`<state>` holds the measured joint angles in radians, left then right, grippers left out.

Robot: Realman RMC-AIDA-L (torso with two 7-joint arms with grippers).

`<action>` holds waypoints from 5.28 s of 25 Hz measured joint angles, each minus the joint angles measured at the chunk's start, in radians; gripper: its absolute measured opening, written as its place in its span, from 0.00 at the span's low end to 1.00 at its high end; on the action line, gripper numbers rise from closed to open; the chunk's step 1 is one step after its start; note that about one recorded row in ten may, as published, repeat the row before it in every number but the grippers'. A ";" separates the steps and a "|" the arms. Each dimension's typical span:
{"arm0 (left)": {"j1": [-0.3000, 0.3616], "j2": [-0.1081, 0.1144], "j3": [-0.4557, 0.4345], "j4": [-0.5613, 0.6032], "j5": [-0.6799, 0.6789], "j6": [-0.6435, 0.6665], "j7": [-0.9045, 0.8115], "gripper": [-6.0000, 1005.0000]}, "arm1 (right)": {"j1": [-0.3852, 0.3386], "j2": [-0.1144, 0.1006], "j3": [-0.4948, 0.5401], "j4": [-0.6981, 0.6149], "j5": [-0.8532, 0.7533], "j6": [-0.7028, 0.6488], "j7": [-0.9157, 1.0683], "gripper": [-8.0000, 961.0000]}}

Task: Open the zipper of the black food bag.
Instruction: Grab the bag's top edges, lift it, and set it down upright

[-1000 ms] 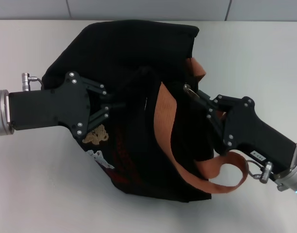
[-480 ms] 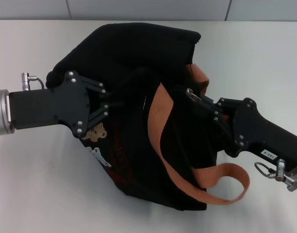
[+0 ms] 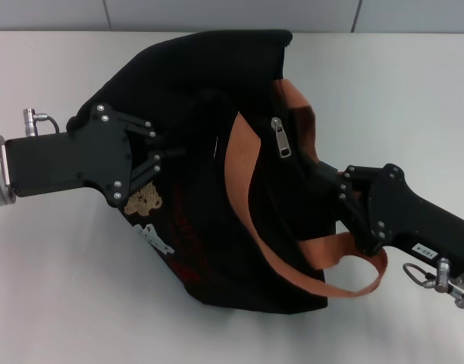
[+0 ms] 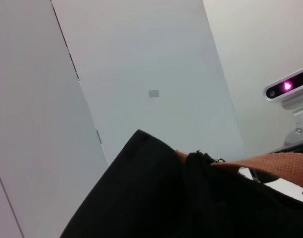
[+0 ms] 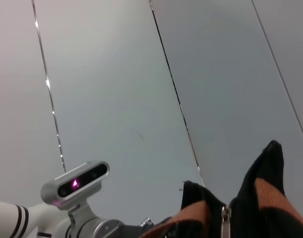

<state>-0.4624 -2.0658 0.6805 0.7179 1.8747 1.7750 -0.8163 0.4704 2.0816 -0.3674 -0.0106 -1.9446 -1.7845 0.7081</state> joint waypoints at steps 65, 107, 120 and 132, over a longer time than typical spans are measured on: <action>-0.024 -0.005 0.066 -0.030 -0.089 0.011 0.186 0.09 | 0.284 0.009 -0.072 0.124 0.009 0.547 0.392 0.25; -0.020 -0.007 0.102 -0.098 -0.105 -0.051 0.210 0.09 | 0.130 0.010 0.030 0.039 0.017 0.289 0.040 0.39; -0.017 -0.007 0.102 -0.104 -0.100 -0.049 0.211 0.09 | 0.175 0.009 0.034 0.052 0.015 0.323 0.051 0.37; -0.017 -0.007 0.113 -0.107 -0.100 -0.048 0.224 0.09 | 0.186 0.010 0.033 0.070 0.015 0.340 0.040 0.16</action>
<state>-0.4791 -2.0724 0.7930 0.6105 1.7749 1.7274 -0.5927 0.6566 2.0919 -0.3341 0.0591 -1.9300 -1.4449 0.7480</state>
